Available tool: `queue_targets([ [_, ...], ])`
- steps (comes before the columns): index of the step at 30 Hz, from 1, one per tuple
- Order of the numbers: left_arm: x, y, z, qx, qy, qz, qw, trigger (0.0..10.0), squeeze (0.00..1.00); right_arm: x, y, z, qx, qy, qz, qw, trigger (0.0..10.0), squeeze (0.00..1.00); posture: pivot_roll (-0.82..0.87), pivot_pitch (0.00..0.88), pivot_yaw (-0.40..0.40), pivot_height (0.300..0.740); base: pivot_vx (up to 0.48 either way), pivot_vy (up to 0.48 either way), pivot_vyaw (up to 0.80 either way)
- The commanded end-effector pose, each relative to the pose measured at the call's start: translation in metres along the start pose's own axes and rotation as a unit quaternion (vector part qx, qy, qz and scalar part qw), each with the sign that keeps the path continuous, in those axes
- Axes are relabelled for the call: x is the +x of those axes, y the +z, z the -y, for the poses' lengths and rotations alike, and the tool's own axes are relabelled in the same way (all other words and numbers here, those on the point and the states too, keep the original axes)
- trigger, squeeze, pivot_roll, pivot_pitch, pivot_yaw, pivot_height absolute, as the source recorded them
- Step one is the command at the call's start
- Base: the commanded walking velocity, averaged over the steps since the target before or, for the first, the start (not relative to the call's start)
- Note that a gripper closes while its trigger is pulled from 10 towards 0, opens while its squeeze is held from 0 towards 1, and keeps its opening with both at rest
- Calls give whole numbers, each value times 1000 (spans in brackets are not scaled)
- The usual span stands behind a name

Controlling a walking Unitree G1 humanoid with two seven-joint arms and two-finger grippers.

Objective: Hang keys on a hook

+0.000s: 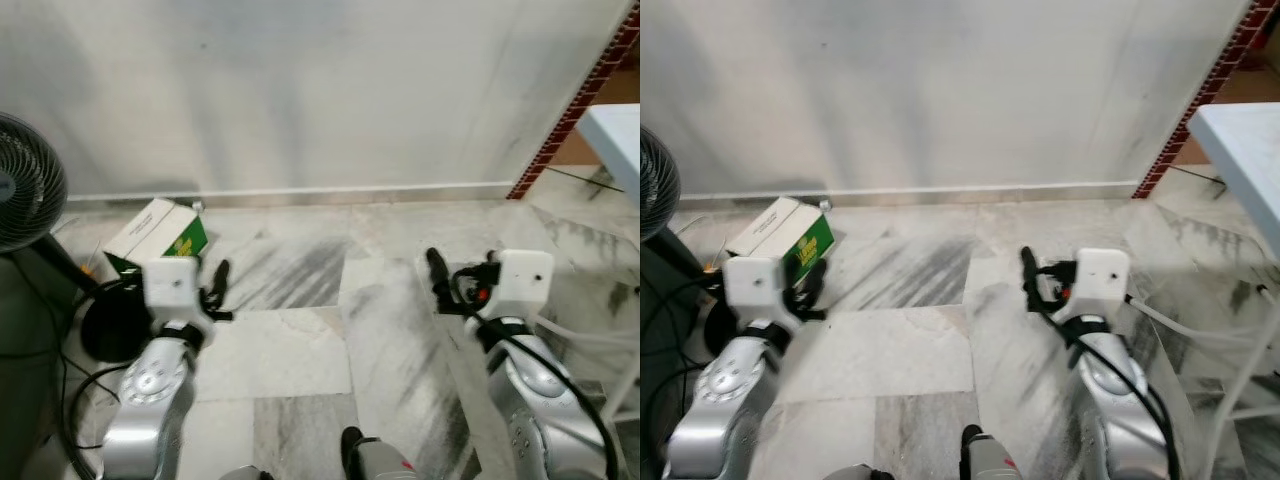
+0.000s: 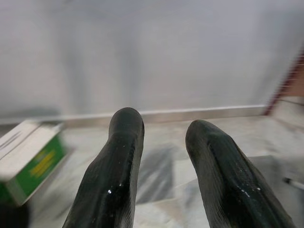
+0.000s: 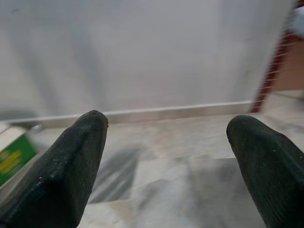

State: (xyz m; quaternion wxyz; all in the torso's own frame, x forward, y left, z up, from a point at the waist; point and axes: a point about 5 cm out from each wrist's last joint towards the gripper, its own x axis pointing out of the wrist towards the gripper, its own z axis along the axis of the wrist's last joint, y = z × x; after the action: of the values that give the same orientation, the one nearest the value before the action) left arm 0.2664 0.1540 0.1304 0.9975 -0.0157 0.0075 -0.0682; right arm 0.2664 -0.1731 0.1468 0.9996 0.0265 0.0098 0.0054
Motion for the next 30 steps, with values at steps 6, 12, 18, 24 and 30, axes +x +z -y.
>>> queue_targets([
  [6, 2, 5, -1, 27, -6, 12, 1000, 10000, 0, 1, -6, -17, 2, 20, 1, 1000, 10000, 0, -51, 175, 36, 740, 0, 0, -800],
  [12, 1, 2, -7, 16, 9, 5, 1000, 10000, 0, 1, -5, -20, -8, 29, 6, 1000, 10000, 0, -36, 176, 37, 740, 0, 0, -800],
  [18, -2, -5, -4, 12, 10, 2, 1000, 10000, 0, 3, -6, -16, -10, 27, 12, 1000, 10000, 0, -47, 155, 30, 740, 0, 0, -617],
  [24, 5, -8, -3, 1, 33, 7, 999, 10000, 0, 11, 0, -16, -21, 27, 29, 999, 10000, 0, -51, 96, 30, 740, 0, 0, 0],
  [30, 14, -3, -3, 3, 34, 18, 999, 10000, 0, 22, 7, -16, -24, 25, 48, 998, 10000, 0, -45, 65, 34, 740, 0, 0, 0],
])
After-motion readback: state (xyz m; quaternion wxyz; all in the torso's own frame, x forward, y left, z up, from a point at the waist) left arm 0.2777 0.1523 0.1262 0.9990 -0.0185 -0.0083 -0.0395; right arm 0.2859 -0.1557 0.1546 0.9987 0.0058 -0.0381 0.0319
